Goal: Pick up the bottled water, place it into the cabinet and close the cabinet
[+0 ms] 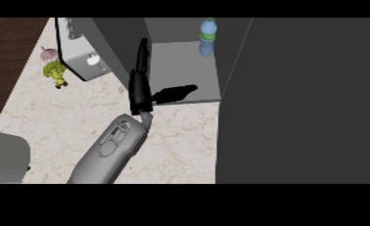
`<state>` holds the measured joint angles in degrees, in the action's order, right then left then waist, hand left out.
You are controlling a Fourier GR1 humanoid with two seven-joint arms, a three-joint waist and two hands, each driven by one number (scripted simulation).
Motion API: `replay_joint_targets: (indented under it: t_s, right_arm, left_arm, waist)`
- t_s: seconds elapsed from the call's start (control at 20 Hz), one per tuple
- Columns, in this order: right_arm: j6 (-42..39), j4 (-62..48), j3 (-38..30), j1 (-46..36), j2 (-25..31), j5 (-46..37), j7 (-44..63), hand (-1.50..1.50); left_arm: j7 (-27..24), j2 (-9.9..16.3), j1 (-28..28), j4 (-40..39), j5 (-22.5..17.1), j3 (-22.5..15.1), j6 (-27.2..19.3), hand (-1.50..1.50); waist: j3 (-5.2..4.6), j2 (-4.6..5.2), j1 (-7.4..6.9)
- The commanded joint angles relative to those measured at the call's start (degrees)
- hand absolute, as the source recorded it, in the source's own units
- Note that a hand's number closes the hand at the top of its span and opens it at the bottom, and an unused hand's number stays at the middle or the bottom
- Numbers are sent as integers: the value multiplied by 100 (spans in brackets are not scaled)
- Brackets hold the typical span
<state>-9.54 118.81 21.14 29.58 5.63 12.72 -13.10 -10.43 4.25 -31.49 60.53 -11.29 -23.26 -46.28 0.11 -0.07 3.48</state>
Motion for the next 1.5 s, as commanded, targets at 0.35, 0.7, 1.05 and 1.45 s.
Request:
replay_joint_targets:
  t_s: [0.35, 0.7, 1.05, 1.45]
  right_arm:
    - [111, 58, 19, 192, 43, -152, -98, -150]
    - [98, 127, -13, 476, 147, -42, -282, -150]
    - [445, 394, 313, 414, -1, -277, 98, -150]
    - [461, 490, 432, 335, 127, -288, 178, -150]
  left_arm:
    - [-1424, 532, -852, -726, -1018, 1186, 2450, -150]
    - [-1690, 199, -613, -533, -1083, 1267, 2791, -150]
    - [-1089, 425, 768, 1373, -1089, 767, 2970, -150]
    - [-422, 244, 1901, 3266, -921, 339, 2623, -150]
  waist:
    - [-16, 36, -212]
    - [-11, 6, -283]
    - [-10, -32, -436]
    - [-9, -18, -376]
